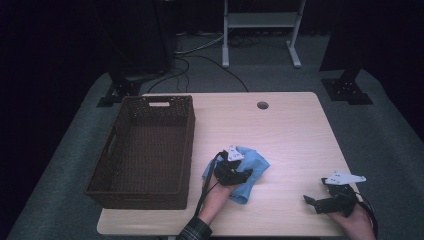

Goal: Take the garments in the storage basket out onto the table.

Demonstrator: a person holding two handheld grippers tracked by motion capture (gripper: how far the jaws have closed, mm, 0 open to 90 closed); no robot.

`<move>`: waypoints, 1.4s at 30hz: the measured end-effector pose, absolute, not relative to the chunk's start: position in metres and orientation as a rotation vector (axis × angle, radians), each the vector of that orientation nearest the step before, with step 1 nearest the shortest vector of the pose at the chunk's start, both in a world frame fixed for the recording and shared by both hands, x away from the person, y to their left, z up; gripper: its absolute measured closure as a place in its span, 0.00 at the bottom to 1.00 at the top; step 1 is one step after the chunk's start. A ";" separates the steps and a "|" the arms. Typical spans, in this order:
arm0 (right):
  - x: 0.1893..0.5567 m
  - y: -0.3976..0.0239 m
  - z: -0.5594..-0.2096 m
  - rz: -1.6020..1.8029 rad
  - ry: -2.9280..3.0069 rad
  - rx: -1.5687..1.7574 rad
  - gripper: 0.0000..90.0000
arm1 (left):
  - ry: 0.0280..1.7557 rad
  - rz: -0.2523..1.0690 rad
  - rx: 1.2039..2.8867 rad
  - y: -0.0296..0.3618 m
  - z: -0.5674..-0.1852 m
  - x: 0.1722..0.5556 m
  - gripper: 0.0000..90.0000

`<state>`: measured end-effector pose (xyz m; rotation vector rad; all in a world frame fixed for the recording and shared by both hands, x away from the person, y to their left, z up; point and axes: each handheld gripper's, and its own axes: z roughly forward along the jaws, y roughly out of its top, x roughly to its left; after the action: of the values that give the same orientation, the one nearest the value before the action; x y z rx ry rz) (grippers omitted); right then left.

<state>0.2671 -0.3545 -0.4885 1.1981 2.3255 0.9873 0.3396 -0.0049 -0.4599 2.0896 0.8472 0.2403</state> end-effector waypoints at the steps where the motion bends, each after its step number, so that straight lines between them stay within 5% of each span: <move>1: 0.267 -0.355 -0.488 0.987 2.325 1.198 0.02 | 0.849 0.244 2.092 -0.005 -0.461 0.340 0.62; 19: 0.267 -0.355 -0.488 0.988 2.324 1.199 0.02 | 0.885 0.295 2.084 -0.005 -0.470 0.345 0.51; 28: 0.267 -0.355 -0.488 0.988 2.324 1.199 0.02 | 0.888 0.297 2.099 -0.008 -0.471 0.346 0.25; 42: 0.267 -0.355 -0.488 0.988 2.325 1.198 0.02 | 0.887 0.296 2.052 -0.005 -0.466 0.347 0.00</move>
<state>0.2671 -0.3546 -0.4884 1.1983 2.3245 0.9876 0.3466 -0.0053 -0.4662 2.0517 0.8873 0.2964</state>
